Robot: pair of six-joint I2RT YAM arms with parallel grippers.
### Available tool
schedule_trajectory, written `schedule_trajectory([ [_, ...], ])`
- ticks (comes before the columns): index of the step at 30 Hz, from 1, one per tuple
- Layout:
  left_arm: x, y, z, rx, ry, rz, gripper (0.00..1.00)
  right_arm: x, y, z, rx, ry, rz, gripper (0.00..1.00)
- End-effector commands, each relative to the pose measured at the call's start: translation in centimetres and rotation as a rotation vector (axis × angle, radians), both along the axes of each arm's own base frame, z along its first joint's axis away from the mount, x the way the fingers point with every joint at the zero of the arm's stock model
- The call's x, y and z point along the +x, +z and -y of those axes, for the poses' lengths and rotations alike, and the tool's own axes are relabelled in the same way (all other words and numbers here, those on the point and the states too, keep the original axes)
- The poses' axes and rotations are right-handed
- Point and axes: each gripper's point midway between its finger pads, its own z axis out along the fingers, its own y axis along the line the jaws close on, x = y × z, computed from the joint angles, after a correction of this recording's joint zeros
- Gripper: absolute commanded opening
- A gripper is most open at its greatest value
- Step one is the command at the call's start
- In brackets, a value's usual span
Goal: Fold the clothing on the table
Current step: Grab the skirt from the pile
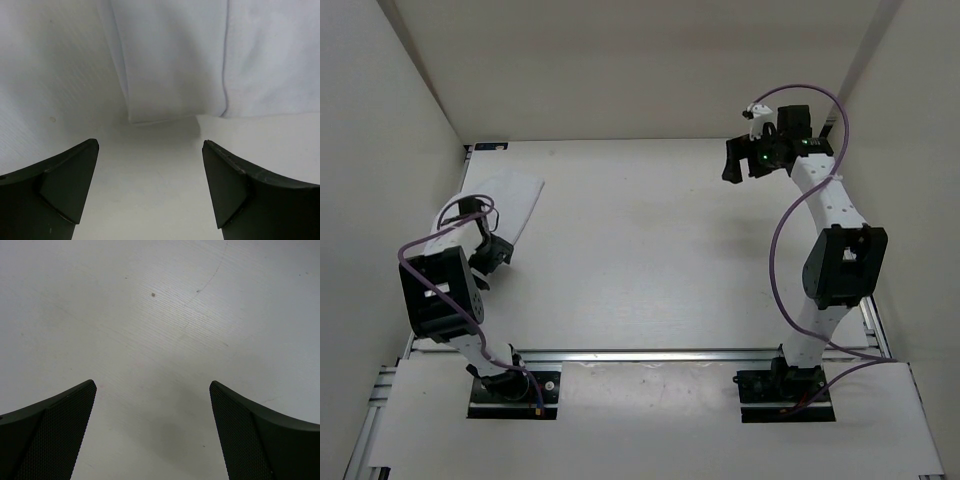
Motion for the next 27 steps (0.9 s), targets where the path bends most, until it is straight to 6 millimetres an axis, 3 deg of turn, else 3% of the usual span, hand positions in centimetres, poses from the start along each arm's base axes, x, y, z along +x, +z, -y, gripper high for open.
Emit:
schedule_trajectory([
  [1, 3.0, 2.7, -1.5, 0.072, 0.028, 0.131, 0.95, 0.5, 0.9, -0.3, 0.052, 0.013, 0.004, 0.99],
  [5, 4.0, 2.9, -2.4, 0.104, 0.007, 0.138, 0.97, 0.9, 1.2, 0.1, 0.054, 0.002, 0.01, 1.0],
  [11, 5.6, 0.4, -1.8, 0.102, -0.048, 0.075, 0.95, 0.3, 0.8, 1.0, 0.042, -0.015, -0.008, 0.99],
  [13, 5.8, -1.4, -1.3, 0.081, -0.077, 0.038, 0.82, 0.2, 0.7, 1.5, 0.032, -0.026, -0.011, 0.99],
  [14, 5.8, -2.1, -1.1, 0.07, -0.081, 0.029, 0.67, 0.0, 0.4, 1.4, 0.013, -0.011, -0.013, 1.0],
  [16, 5.4, -3.3, -0.6, 0.037, -0.074, 0.001, 0.28, -0.3, 0.7, 1.8, -0.008, -0.012, 0.002, 0.99],
  [18, 5.4, -4.0, 0.5, -0.016, -0.069, -0.009, 0.0, -0.3, 0.6, 2.2, -0.038, -0.015, 0.01, 0.99],
  [19, 5.5, -4.2, 1.2, -0.04, -0.073, -0.01, 0.0, -0.3, 0.4, 2.4, -0.049, -0.018, 0.011, 0.99],
  [22, 7.4, -2.0, 3.2, 0.001, -0.167, 0.011, 0.0, -0.1, 0.4, 2.2, -0.035, -0.04, 0.002, 0.99],
  [23, 9.1, -0.5, 4.9, 0.025, -0.253, 0.035, 0.0, -0.2, 0.4, 2.0, -0.021, -0.051, -0.007, 1.0],
  [25, 13.7, 4.8, 9.1, 0.073, -0.41, 0.148, 0.0, 0.0, 0.4, 2.2, 0.002, -0.079, -0.014, 0.99],
  [26, 13.9, 5.8, 12.0, 0.077, -0.515, 0.135, 0.0, 0.0, 0.2, 2.3, 0.016, -0.089, -0.026, 0.99],
  [27, 15.3, 8.8, 15.3, 0.088, -0.6, 0.181, 0.0, -0.1, 0.1, 2.4, 0.024, -0.102, -0.037, 0.99],
])
